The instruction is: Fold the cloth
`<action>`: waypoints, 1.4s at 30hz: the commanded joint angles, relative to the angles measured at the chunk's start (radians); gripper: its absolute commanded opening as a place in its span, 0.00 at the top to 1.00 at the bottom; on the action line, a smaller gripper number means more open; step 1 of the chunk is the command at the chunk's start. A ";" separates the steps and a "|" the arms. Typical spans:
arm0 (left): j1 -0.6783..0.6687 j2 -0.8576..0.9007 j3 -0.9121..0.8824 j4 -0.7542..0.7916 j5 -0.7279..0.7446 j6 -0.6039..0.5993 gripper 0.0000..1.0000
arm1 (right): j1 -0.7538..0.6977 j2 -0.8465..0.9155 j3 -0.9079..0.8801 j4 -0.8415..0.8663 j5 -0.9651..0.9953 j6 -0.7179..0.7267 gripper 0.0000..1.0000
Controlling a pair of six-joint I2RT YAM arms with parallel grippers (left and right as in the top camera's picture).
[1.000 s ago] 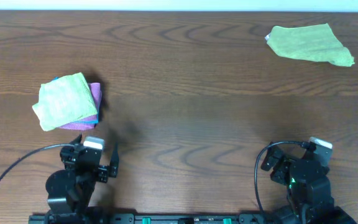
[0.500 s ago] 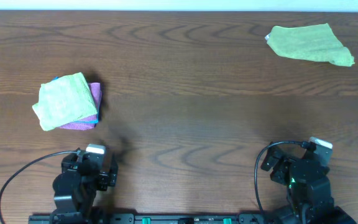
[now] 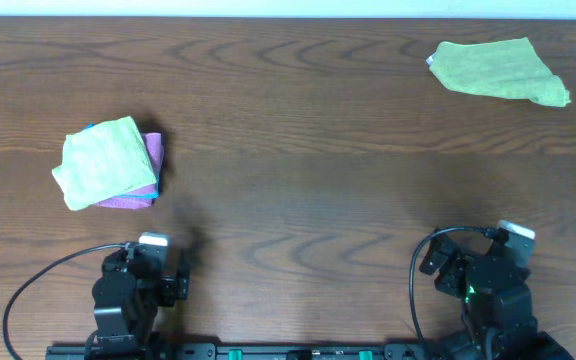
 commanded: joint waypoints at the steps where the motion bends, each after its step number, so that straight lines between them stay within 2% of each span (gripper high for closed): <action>1: -0.004 -0.007 -0.012 -0.013 -0.079 -0.127 0.05 | -0.006 -0.004 -0.002 -0.001 0.014 0.017 0.01; 33: -0.004 -0.007 -0.012 -0.013 -0.089 -0.143 0.05 | -0.011 -0.005 -0.002 -0.003 0.015 0.015 0.01; 42: -0.004 -0.007 -0.012 -0.013 -0.089 -0.143 0.05 | -0.203 -0.102 -0.059 -0.014 -0.018 -0.027 0.01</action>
